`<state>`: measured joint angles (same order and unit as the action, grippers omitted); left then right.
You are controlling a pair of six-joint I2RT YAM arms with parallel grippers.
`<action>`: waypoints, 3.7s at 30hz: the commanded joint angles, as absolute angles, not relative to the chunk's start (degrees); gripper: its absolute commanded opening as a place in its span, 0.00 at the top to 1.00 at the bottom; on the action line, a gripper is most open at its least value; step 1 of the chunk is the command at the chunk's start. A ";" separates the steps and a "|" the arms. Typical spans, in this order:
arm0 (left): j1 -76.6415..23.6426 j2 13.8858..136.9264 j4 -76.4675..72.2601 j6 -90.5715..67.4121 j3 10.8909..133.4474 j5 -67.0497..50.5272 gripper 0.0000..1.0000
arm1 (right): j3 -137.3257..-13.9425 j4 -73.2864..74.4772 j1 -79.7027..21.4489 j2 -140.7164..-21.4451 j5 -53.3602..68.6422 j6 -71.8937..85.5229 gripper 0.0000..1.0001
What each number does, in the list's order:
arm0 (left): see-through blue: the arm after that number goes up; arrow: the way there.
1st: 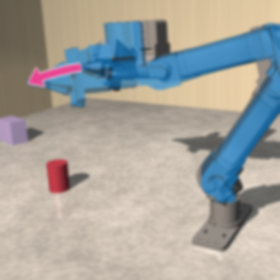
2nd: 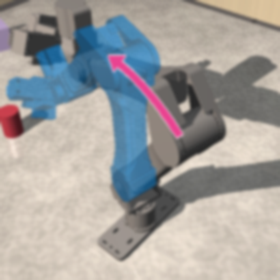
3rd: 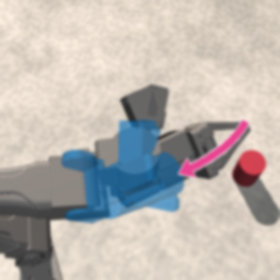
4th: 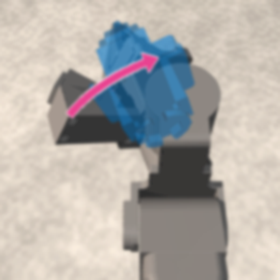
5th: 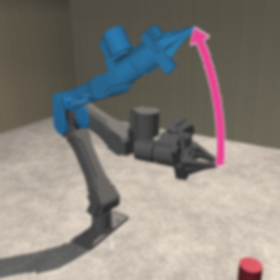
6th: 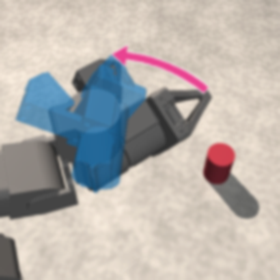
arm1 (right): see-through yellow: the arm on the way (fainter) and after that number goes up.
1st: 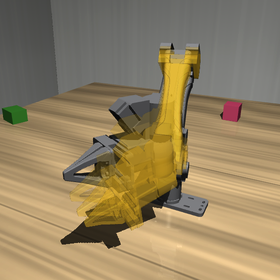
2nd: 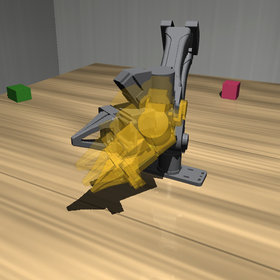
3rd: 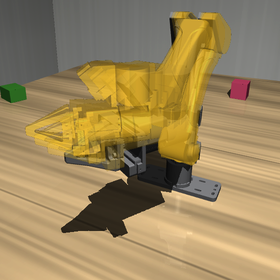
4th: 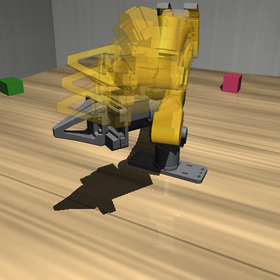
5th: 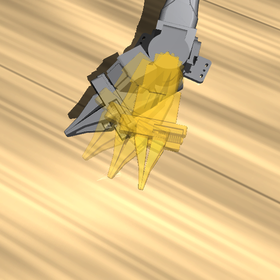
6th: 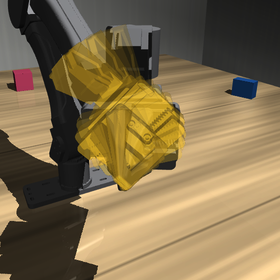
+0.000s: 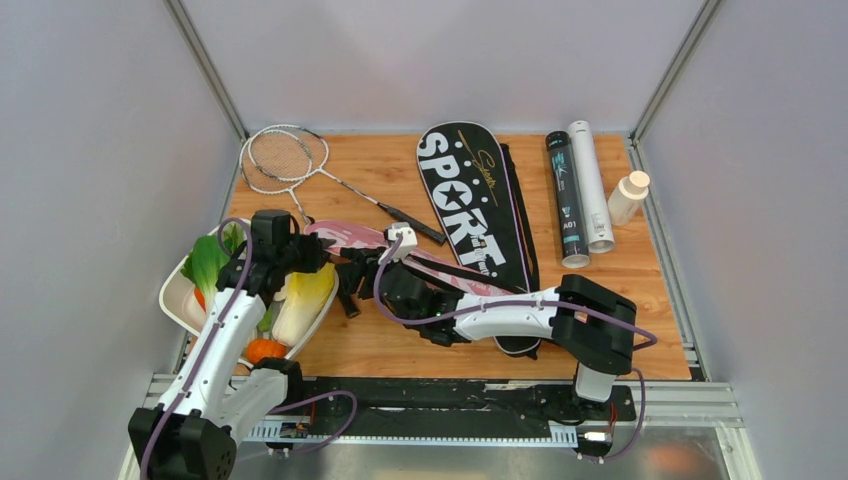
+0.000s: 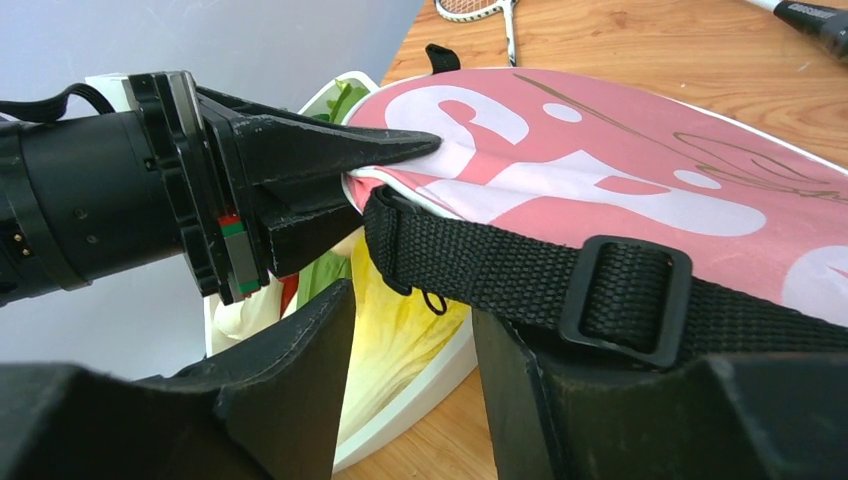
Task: Pack up the badminton gear
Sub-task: Zip the racket bag at the center of the board, then pick up the racket bag from the center of the board.
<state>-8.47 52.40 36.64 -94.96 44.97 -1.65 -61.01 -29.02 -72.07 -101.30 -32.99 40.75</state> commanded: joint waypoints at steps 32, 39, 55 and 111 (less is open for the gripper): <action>-8.44 52.20 35.27 -88.39 54.53 6.75 1.00 | -37.48 -14.94 -69.98 -78.09 -40.33 47.83 1.00; -8.51 55.73 28.96 -84.49 60.17 8.00 1.00 | -32.21 6.99 -69.57 -60.86 -43.73 51.61 1.00; -2.34 70.55 36.80 -78.22 81.92 12.85 1.00 | -26.99 30.98 -42.26 -35.26 -41.54 50.30 1.00; 14.99 89.96 14.12 -42.08 89.10 -65.26 1.00 | -90.24 29.27 -8.52 -113.09 6.35 4.60 0.03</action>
<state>15.51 89.01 14.85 -46.39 84.75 -55.72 -84.31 27.64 -9.52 -107.07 5.04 8.32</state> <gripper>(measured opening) 0.169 0.975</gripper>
